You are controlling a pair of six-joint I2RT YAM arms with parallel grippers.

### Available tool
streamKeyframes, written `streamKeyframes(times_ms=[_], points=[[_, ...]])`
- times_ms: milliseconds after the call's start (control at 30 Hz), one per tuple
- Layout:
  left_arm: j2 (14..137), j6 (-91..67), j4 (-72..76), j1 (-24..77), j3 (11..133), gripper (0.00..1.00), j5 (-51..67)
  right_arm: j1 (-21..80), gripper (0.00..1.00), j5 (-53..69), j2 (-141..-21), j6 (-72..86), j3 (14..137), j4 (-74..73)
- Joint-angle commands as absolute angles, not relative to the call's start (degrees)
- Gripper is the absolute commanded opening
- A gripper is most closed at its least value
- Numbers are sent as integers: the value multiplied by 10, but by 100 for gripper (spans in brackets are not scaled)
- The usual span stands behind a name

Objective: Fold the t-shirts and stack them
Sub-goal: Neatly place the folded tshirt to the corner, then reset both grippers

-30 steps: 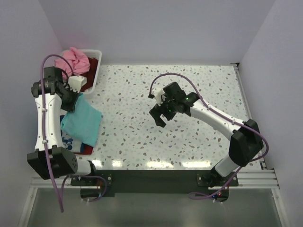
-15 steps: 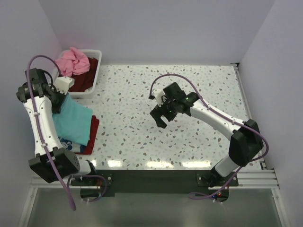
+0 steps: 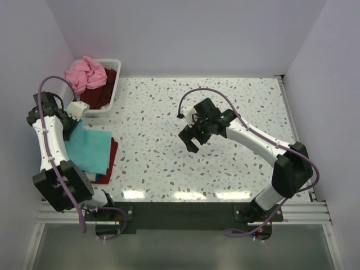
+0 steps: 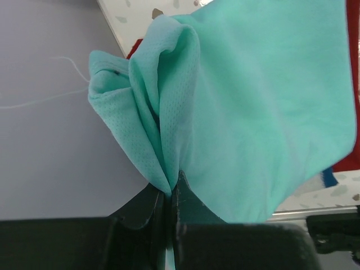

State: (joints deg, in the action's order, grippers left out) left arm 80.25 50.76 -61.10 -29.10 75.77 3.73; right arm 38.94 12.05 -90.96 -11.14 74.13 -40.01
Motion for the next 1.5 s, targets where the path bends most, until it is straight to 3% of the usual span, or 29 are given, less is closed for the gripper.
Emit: streamKeyframes(times_ms=[0,433,533,567,667,733,933,1200,1300,1467], points=[[826,548,-527,-302,750,0,24,388,99,107,-911,-107,760,-414],[884,582,-425,-358,672,0,-28,388,99,100,-927,-110,766,-422],[888,583,-417,-362,676,35,-35,388,99,100,-929,-110,768,-422],[887,583,-422,-362,685,60,-26,388,99,100,-928,-109,768,-421],[888,565,-476,-348,743,87,45,389,99,97,-927,-122,778,-430],[891,537,-519,-306,772,97,54,387,99,76,-926,-140,784,-435],[877,417,-536,-141,880,100,90,297,99,90,-896,-149,792,-426],[964,232,-474,50,1054,100,139,167,99,129,-854,-135,811,-418],[979,173,-405,103,1043,100,143,115,99,155,-849,-106,795,-400],[987,100,-282,163,909,100,127,54,99,166,-849,-65,693,-336]])
